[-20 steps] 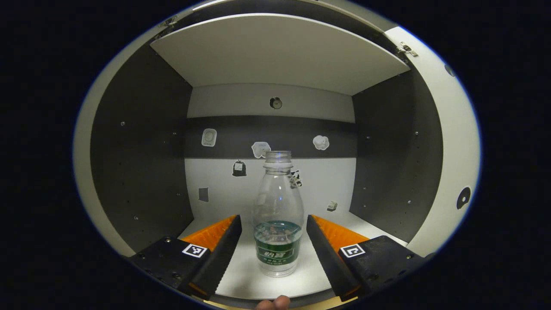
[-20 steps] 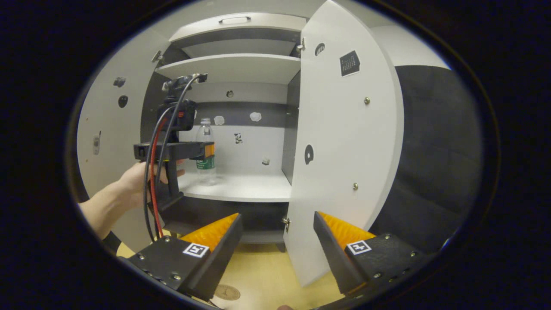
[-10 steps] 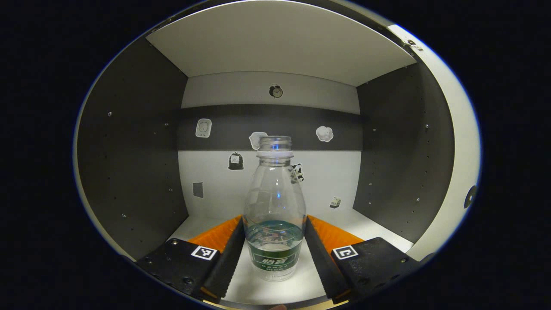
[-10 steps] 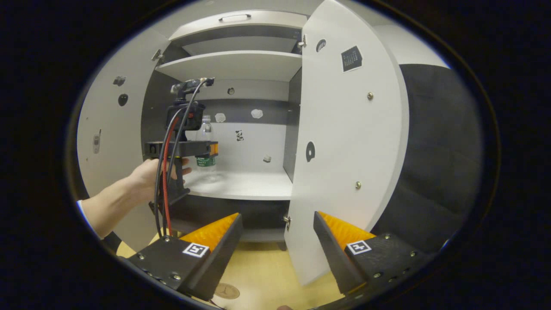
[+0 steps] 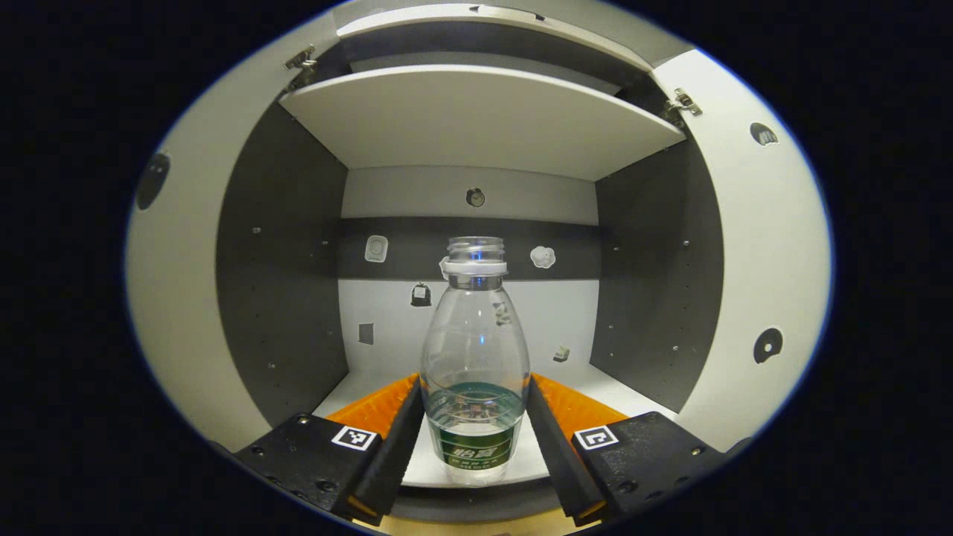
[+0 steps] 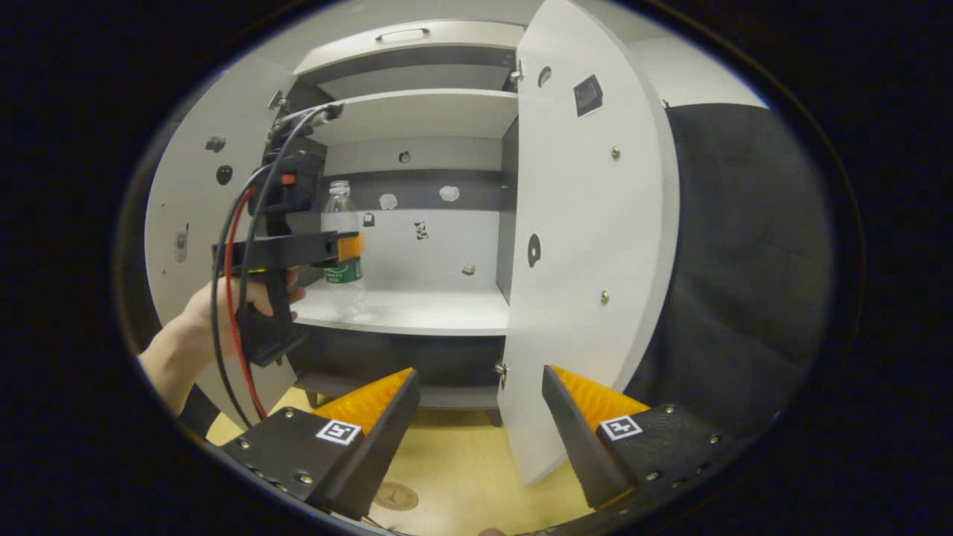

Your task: Grasp the bottle in the cabinet with the left hand and place it on the coaster, then close the right door with the right hand and the left door with the left hand.

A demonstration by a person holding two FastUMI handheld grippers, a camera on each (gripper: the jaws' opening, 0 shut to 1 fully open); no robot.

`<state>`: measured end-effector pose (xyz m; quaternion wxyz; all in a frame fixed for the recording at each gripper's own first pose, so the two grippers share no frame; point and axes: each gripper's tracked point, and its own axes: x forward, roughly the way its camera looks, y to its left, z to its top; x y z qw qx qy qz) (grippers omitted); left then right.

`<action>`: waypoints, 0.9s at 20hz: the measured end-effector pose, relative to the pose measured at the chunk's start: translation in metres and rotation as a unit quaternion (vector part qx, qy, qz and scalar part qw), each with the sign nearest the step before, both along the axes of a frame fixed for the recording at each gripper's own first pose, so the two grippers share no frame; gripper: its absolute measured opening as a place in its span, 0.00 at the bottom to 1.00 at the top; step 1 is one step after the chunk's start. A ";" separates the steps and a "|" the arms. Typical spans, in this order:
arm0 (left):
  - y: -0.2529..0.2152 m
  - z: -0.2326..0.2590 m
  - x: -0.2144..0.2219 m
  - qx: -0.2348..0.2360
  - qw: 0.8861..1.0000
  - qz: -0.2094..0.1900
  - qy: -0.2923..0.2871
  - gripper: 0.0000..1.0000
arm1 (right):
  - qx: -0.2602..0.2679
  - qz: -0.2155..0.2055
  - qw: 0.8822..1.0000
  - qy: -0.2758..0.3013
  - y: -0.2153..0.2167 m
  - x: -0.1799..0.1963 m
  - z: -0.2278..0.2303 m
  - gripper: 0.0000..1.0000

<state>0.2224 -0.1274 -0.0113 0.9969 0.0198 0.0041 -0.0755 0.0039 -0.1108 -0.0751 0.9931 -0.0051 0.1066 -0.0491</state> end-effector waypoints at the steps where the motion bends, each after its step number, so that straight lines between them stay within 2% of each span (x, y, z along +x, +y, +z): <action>1: -0.002 -0.004 -0.014 -0.002 1.000 -0.001 0.002 0.82 | 0.004 -0.001 1.000 0.001 -0.002 -0.004 -0.001 1.00; 6: -0.010 -0.050 -0.083 0.007 1.000 -0.006 0.015 0.83 | 0.009 -0.007 1.000 0.007 -0.013 -0.028 -0.009 1.00; 12: -0.030 -0.161 -0.151 0.030 0.997 -0.029 0.072 0.81 | 0.010 -0.018 0.999 0.039 -0.025 -0.058 -0.036 1.00; 18: -0.036 -0.266 -0.188 0.032 0.990 -0.037 0.131 0.82 | 0.019 -0.016 0.996 0.088 -0.033 -0.080 -0.076 1.00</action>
